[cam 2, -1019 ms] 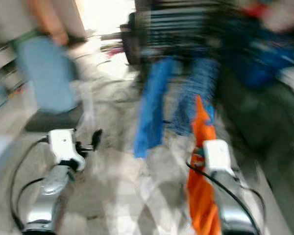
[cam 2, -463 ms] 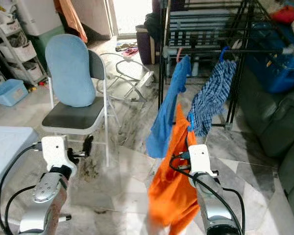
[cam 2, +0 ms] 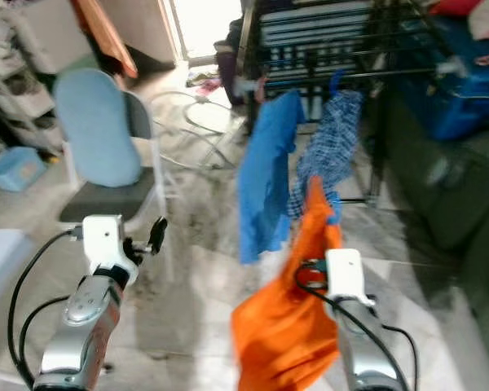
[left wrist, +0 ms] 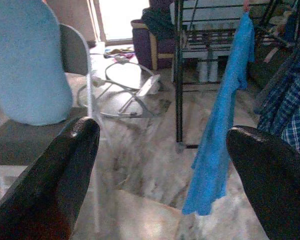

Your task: Hang hanger

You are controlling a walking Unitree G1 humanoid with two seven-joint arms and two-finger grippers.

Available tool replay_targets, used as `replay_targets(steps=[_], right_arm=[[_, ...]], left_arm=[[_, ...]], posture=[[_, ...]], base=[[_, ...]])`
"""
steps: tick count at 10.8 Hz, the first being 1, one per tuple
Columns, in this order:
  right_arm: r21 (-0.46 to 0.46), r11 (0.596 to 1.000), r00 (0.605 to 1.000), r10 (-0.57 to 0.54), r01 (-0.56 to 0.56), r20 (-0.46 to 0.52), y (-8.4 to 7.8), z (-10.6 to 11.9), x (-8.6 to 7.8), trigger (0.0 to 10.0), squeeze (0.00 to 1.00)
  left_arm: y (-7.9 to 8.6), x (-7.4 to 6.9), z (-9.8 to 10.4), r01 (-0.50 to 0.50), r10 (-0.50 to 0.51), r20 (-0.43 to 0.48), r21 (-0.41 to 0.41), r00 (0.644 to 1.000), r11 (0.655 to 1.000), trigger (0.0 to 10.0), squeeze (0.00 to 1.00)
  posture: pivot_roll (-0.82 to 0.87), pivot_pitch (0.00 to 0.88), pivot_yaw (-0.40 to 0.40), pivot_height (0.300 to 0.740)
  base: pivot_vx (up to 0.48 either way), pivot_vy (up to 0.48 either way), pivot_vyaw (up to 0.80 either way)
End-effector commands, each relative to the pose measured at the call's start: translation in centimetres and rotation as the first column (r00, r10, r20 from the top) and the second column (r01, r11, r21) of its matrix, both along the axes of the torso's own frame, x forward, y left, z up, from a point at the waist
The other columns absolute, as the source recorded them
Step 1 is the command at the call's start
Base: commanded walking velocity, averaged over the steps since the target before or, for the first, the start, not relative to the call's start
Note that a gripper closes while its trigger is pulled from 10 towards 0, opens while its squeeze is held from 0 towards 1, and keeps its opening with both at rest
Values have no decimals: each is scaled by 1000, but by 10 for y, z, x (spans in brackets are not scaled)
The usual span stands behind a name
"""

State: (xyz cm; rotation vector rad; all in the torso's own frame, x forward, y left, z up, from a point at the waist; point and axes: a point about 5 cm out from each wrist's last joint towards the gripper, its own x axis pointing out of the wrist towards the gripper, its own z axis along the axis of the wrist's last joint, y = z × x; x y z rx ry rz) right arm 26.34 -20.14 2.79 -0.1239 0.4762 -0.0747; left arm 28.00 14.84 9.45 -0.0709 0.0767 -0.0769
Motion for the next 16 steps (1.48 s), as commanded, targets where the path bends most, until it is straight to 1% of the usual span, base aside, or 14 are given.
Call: replay_targets(steps=[1,3,5,6,10,11,12,13,14,15,16], right_arm=[[15,999,998,33,-34,56,11,11,7,10000,0],[22,999,998,36,-37,44,12,10,9,10000,0],[28,999,999,39,-40,30,8,8,10,10000,0],[33,999,999,34,-35,23,5,6,12,10000,0],[35,999,999,35,-36,23,4,6,13,10000,0],[29,999,998,27,-28,62,5,10,14,10000,0],[24,999,997,33,-35,68,5,12,13,10000,0],[8,999,995,43,-43,90,5,15,14,10000,0],[6,1000,995,17,-18,97,3,16,14,10000,0],[-17,1000,994,3,-1,106,1,18,13,10000,0],[-16,999,993,-49,51,108,-6,18,10,10000,0]], left_arm=[[9,-2,-7,-28,29,-32,9,999,1000,10000,0],[11,-5,-14,-62,62,-55,3,997,998,10000,0],[12,-4,-20,-93,92,-73,-8,993,996,10000,0],[11,-1,-21,-118,116,-82,-22,990,993,10000,0],[10,0,-22,-124,122,-78,-24,989,992,10000,0],[17,6,-9,-122,122,-14,-9,992,993,10000,0],[18,6,-6,-124,124,-1,-16,992,992,10000,0],[18,5,-5,-117,117,4,-9,993,993,10000,0],[18,3,-7,-109,109,-2,-7,994,994,10000,0],[17,2,-8,-98,98,-4,-7,995,995,10000,0],[14,1,-10,-83,83,-11,-14,997,996,10000,0]], posture=[[-214,0,151,740],[-221,0,137,740],[-231,0,133,740],[-228,0,136,740],[-228,0,136,740],[-243,0,147,740],[-242,0,148,740],[-241,0,154,740],[-241,0,157,740],[-241,0,159,740],[-241,0,160,740]], base=[[0,-480,0],[0,-480,0],[0,-480,0],[0,0,0],[0,0,0],[0,0,0],[0,0,0],[322,0,0],[349,0,0],[409,0,0],[412,0,0]])
